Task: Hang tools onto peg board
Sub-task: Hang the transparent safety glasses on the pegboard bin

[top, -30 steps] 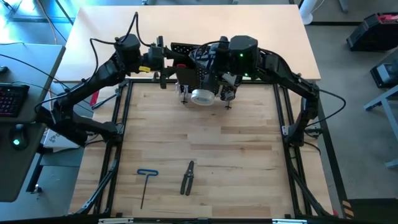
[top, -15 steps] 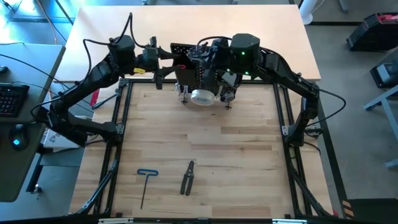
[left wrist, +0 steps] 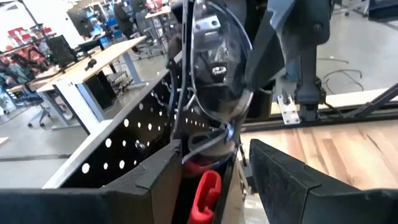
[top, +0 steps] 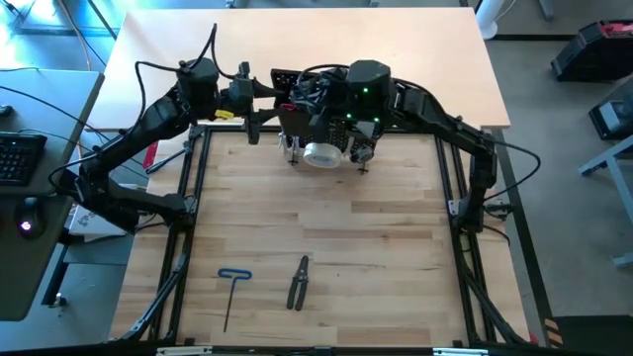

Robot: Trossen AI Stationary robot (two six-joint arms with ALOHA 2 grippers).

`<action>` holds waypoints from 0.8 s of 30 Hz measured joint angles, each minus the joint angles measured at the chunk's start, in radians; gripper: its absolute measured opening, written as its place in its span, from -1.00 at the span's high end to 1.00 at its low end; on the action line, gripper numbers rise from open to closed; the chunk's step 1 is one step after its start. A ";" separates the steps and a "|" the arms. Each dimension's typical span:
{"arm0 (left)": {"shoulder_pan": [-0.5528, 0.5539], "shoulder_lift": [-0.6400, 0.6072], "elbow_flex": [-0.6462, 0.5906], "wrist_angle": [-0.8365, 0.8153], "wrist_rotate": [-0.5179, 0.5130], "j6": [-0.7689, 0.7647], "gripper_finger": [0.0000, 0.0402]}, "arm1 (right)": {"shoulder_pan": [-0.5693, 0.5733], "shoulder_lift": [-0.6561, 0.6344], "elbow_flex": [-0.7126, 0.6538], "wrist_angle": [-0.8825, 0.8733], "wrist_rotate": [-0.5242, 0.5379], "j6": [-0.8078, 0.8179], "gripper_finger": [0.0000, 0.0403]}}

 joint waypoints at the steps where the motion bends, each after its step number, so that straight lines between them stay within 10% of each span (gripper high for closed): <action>1: 0.000 0.000 0.000 -0.004 -0.004 0.006 0.11 | 0.000 0.000 0.000 0.000 0.006 0.000 0.94; 24: -0.001 0.018 0.000 -0.001 -0.053 0.027 0.11 | -0.028 0.002 0.001 -0.048 0.002 0.044 0.94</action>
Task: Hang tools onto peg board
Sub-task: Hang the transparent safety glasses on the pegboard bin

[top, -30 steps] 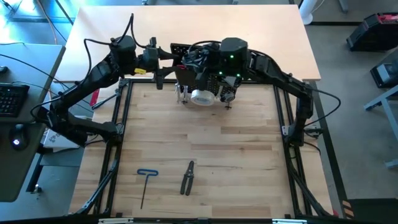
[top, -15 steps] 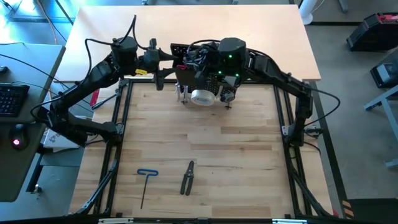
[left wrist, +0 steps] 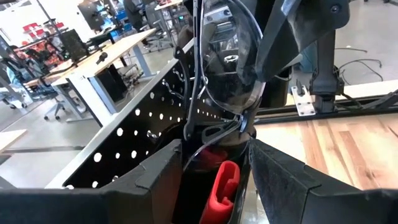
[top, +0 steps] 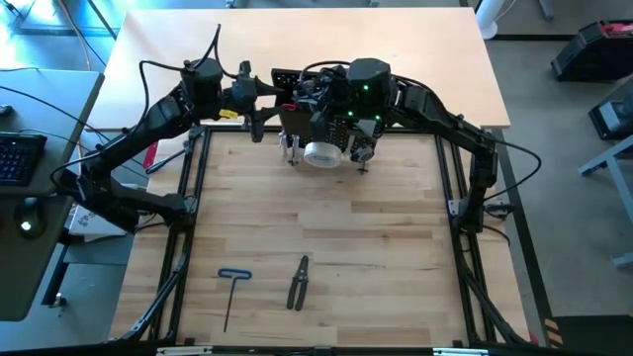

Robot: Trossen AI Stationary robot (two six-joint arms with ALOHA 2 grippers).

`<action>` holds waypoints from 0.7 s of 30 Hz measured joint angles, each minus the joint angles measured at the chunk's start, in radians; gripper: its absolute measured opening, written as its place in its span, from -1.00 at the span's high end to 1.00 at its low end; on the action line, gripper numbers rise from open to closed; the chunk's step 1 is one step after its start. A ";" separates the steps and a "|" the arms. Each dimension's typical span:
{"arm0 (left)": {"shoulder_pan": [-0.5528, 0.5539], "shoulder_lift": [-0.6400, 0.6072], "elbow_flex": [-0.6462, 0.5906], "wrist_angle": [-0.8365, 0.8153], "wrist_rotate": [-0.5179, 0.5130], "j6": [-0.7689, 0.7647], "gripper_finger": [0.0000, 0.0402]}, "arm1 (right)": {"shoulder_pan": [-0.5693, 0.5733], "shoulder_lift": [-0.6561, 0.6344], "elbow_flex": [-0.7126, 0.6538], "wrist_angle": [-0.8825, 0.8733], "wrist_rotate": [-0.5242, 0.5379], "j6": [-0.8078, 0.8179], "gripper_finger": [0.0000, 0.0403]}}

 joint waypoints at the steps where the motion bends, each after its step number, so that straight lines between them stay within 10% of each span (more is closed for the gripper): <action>1: 0.000 0.001 0.000 0.002 0.000 -0.001 0.11 | 0.000 0.000 0.000 0.000 -0.002 0.000 0.94; 21: 0.000 0.002 0.000 0.022 0.002 -0.010 0.11 | 0.000 0.005 -0.004 -0.050 0.042 -0.054 0.25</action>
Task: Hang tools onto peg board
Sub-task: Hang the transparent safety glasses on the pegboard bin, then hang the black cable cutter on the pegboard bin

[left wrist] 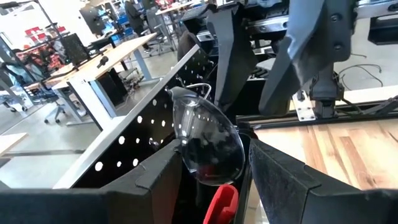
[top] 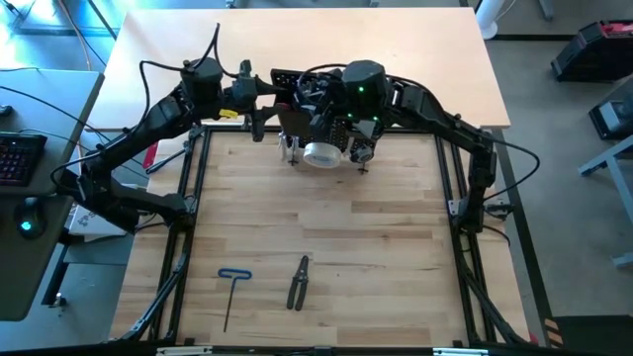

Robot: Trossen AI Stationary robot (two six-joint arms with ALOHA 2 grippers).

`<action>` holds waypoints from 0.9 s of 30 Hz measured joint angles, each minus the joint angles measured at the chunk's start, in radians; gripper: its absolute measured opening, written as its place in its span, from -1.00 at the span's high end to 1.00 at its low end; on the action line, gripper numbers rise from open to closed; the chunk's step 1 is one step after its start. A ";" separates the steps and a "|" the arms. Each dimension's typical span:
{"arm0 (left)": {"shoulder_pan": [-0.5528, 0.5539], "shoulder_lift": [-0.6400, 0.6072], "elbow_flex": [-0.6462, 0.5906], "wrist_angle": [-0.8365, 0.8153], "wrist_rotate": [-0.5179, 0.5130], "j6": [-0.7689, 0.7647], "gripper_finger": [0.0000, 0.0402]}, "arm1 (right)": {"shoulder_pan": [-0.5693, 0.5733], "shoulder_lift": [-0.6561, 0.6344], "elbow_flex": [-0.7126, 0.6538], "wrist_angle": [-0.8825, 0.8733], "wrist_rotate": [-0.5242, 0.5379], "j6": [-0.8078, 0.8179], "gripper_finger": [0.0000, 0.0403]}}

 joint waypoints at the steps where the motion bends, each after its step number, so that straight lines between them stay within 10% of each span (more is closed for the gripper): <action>1: 0.000 0.000 0.000 -0.001 0.000 0.000 0.11 | 0.000 0.000 0.000 0.003 0.000 -0.003 0.22; 27: -0.062 -0.124 0.000 -0.158 0.079 0.014 0.11 | 0.198 -0.127 0.002 -0.089 0.050 -0.194 0.18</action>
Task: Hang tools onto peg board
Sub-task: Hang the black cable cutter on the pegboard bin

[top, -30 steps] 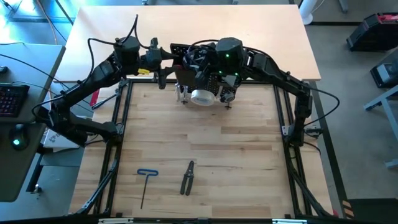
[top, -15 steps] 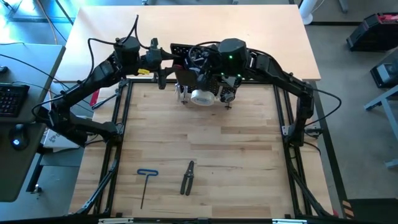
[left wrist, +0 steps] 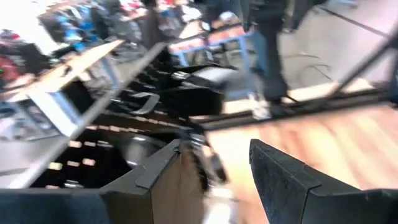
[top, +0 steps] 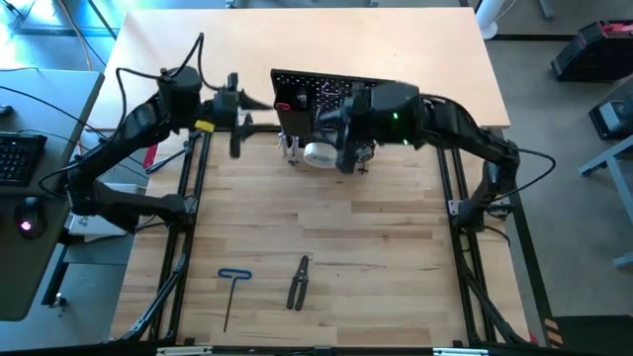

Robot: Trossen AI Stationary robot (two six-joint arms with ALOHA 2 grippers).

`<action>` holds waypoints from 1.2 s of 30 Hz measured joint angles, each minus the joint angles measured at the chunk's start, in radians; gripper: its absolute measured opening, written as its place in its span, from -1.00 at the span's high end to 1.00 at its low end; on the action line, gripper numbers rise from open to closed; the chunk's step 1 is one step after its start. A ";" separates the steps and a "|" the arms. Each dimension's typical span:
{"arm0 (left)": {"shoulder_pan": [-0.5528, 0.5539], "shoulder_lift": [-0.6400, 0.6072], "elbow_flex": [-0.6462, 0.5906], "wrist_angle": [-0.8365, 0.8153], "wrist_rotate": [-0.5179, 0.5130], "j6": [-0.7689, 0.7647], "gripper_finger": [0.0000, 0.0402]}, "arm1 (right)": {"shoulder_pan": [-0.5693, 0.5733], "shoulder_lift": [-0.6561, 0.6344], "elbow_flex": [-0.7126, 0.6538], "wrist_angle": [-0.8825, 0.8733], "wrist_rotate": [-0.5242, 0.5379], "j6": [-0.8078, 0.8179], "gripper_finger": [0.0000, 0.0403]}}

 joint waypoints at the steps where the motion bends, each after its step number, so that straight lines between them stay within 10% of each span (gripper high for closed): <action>1: -0.019 -0.010 0.000 -0.027 0.000 0.005 0.11 | 0.019 -0.002 0.000 -0.017 0.000 -0.012 0.18; 11: -0.227 -0.039 -0.011 -0.355 -0.016 0.005 0.11 | 0.202 0.002 -0.002 -0.215 0.001 -0.039 0.18; 20: -0.460 -0.042 -0.262 -0.384 -0.027 -0.151 0.11 | 0.364 0.003 -0.190 -0.257 -0.107 0.022 0.18; 36: -0.827 0.019 -0.951 0.621 -0.127 -0.720 0.11 | 0.516 0.005 -0.893 0.377 -0.145 0.195 0.18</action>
